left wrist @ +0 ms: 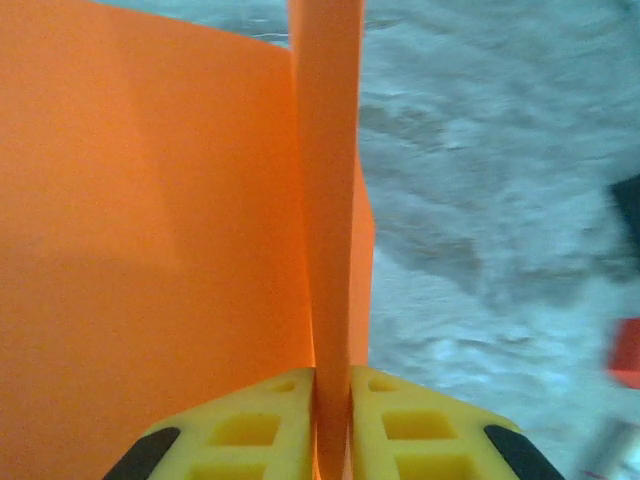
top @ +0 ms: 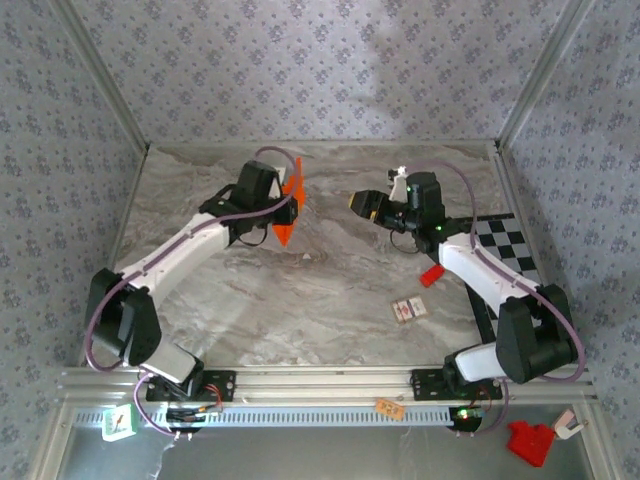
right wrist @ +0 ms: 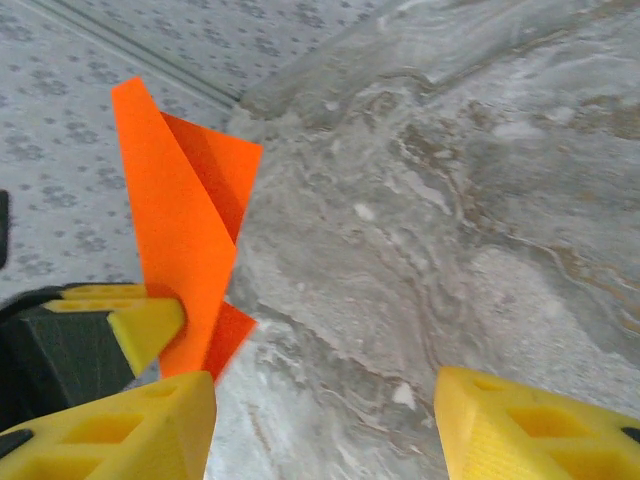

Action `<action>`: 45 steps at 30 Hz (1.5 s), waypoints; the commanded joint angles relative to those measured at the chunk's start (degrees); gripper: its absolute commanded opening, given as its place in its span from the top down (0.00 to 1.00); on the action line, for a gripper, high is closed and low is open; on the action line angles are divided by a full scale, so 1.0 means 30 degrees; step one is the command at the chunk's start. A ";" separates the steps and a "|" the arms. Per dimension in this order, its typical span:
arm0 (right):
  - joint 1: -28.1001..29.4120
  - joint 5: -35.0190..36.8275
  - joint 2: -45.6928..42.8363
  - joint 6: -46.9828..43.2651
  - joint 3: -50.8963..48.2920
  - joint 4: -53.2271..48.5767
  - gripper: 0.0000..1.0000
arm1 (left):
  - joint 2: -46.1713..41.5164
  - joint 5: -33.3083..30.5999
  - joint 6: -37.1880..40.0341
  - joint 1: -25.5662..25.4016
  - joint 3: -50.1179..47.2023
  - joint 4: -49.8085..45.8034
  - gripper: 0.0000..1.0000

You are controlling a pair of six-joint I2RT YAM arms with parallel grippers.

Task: Fold a paper plane with a square sheet of paper (pick it up from the middle)
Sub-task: Turn over the paper at the center of the table.

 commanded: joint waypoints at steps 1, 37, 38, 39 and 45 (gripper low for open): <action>-0.0209 0.1189 -0.0567 -0.0994 -0.0190 -0.1368 0.39 | 0.1818 -0.7008 0.2011 -0.0440 0.1437 -0.4994 0.84; -0.0649 0.1409 -0.0318 -0.0328 -0.1242 -0.1559 0.39 | 1.3580 -1.6550 0.1041 -0.3466 0.6557 -0.9505 0.78; -0.0664 0.1386 -0.0288 -0.0306 -0.1244 -0.1523 0.39 | 1.3558 -1.6351 0.0961 -0.3494 0.6581 -0.9531 0.77; -0.0651 0.1356 -0.0282 -0.0266 -0.1273 -0.1500 0.39 | 1.3549 -1.6096 0.0854 -0.3520 0.6625 -0.9557 0.76; -0.0652 0.1348 -0.0194 -0.0174 -0.1285 -0.1377 0.38 | 1.3132 -1.3964 0.0042 -0.3583 0.6936 -0.9619 0.72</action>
